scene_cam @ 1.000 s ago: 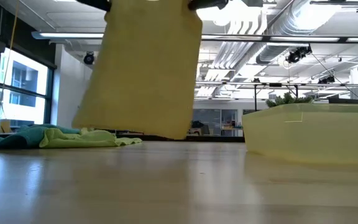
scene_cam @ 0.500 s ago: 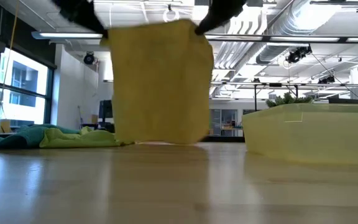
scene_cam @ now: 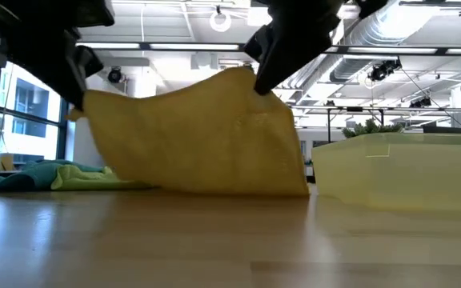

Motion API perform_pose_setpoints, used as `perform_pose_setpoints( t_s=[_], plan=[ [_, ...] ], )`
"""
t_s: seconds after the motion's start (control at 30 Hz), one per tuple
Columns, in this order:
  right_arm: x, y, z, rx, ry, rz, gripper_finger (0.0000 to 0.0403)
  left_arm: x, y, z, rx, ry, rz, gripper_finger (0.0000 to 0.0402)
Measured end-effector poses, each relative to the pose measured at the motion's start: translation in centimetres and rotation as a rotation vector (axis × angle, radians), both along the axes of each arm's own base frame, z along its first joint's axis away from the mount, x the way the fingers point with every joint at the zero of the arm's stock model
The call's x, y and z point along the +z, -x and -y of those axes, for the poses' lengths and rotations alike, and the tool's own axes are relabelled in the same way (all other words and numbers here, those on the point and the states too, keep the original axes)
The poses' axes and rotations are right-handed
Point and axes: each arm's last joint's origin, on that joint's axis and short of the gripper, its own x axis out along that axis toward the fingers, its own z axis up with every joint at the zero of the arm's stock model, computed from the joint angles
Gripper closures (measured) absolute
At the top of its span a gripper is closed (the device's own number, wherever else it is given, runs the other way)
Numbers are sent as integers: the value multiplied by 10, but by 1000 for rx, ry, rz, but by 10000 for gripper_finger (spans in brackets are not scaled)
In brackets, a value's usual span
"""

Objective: Roll microfiber towels into tight, uniform cylinder then place into a basket
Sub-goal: Fold the yellow microfiber towel

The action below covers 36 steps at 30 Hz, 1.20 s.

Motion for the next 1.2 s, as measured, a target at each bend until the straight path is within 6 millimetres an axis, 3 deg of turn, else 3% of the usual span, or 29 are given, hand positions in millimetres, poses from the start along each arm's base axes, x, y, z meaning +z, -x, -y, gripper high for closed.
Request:
perform_pose_setpoints(
  t_s=[0.27,0.47,0.67,0.83,1.0,1.2],
  plan=[
    [-15,-3,-9,-39,-99,-80,387,-1,5,15,30,95,3,402],
    [-15,3,-27,-46,-136,-95,314,-6,5,24,48,190,-33,402],
    [-18,25,-38,-66,-92,-255,263,-19,-7,36,20,288,-58,402],
    [-16,23,-63,64,-22,-100,275,-33,-15,43,-11,373,-111,401],
    [-24,17,-67,44,-12,-41,303,-35,-14,46,-3,409,-146,401],
    [-70,30,-68,-72,-225,45,323,-35,-10,50,-24,406,-159,401]
  ],
)
